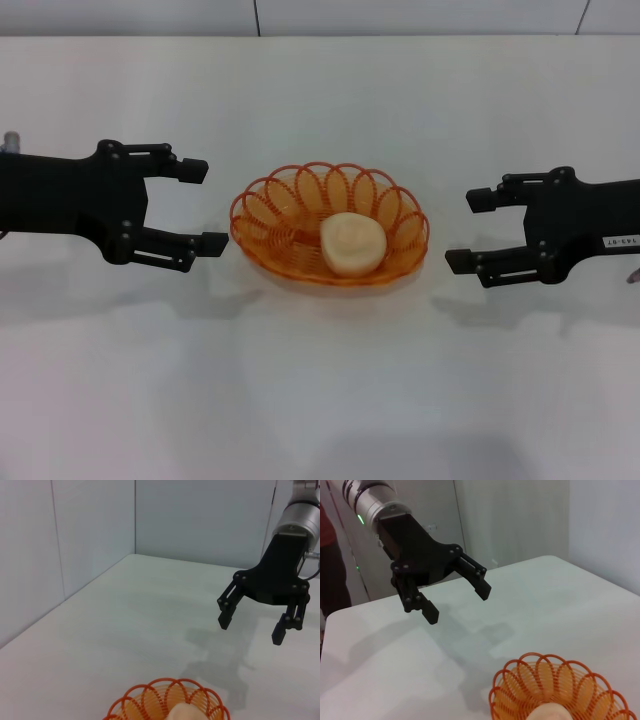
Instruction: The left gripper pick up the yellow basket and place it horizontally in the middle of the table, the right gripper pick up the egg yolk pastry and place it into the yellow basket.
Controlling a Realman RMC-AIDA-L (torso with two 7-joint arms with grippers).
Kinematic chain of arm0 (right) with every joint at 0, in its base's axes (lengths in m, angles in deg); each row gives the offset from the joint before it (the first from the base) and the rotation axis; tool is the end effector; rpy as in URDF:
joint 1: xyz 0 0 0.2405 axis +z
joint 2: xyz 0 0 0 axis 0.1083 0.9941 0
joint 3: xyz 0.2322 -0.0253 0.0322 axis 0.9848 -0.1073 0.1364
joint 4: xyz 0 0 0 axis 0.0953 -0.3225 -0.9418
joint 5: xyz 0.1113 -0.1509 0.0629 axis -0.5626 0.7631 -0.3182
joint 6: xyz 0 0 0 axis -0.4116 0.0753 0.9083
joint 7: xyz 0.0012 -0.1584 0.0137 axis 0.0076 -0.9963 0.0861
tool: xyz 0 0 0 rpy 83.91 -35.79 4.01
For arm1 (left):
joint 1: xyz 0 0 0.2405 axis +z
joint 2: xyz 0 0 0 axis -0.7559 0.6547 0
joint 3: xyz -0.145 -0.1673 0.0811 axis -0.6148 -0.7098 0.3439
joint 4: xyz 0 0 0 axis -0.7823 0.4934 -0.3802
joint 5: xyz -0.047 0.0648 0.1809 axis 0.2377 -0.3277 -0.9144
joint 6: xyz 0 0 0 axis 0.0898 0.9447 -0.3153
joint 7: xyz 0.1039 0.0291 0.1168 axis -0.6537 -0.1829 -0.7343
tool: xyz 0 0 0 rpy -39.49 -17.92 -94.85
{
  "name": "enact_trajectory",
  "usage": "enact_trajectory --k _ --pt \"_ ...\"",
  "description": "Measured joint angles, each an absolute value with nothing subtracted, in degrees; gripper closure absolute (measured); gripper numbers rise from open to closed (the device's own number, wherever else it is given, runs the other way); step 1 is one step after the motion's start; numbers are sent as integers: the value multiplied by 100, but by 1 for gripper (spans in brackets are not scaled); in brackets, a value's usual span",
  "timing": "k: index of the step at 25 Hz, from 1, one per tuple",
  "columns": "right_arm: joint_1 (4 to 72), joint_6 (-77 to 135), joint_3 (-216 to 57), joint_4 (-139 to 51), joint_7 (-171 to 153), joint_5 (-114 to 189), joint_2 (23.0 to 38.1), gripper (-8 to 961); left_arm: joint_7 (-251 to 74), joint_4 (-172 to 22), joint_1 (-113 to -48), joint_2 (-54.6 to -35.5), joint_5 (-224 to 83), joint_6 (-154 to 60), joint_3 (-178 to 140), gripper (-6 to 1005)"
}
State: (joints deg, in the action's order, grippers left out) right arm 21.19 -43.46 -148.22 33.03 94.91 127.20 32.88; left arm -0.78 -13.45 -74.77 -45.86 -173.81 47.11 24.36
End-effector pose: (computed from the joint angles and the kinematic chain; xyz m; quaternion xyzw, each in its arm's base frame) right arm 0.1695 0.2966 0.0205 -0.9723 0.1409 0.1359 0.1278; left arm -0.2096 0.3029 0.0566 -0.9786 -0.1047 -0.1479 0.0970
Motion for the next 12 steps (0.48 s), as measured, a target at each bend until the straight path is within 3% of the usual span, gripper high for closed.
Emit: enact_trajectory --k 12 --pt "2125 -4337 -14812 3288 9484 12721 3288 175 -77 -1345 -7476 -4595 -17383 4712 2436 115"
